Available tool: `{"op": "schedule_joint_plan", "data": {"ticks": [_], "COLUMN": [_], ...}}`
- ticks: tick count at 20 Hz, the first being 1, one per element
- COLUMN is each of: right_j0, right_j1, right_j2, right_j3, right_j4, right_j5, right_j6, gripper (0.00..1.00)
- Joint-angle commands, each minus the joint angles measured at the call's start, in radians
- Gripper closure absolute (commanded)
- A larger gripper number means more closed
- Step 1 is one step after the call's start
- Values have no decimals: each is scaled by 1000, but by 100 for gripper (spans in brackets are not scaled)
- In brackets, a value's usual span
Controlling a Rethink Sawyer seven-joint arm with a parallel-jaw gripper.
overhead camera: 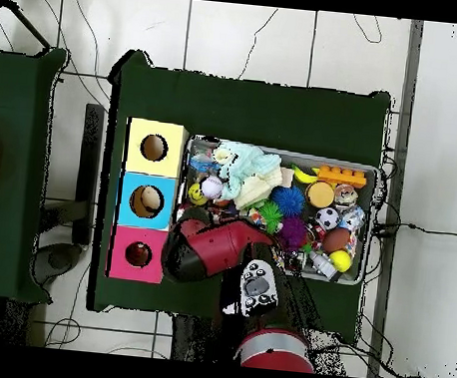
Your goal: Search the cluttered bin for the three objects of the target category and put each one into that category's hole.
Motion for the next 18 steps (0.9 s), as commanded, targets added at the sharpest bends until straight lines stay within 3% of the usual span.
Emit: {"op": "schedule_joint_plan", "data": {"ticks": [1,10,18], "right_j0": [13,87,88], "right_j1": [46,97,113], "right_j2": [-97,-239,-256], "right_j3": [-82,-130,-61], "right_j4": [10,57,148], "right_j5": [86,58,97], "right_j6": [63,125,153], "gripper": [0,0,0]}}
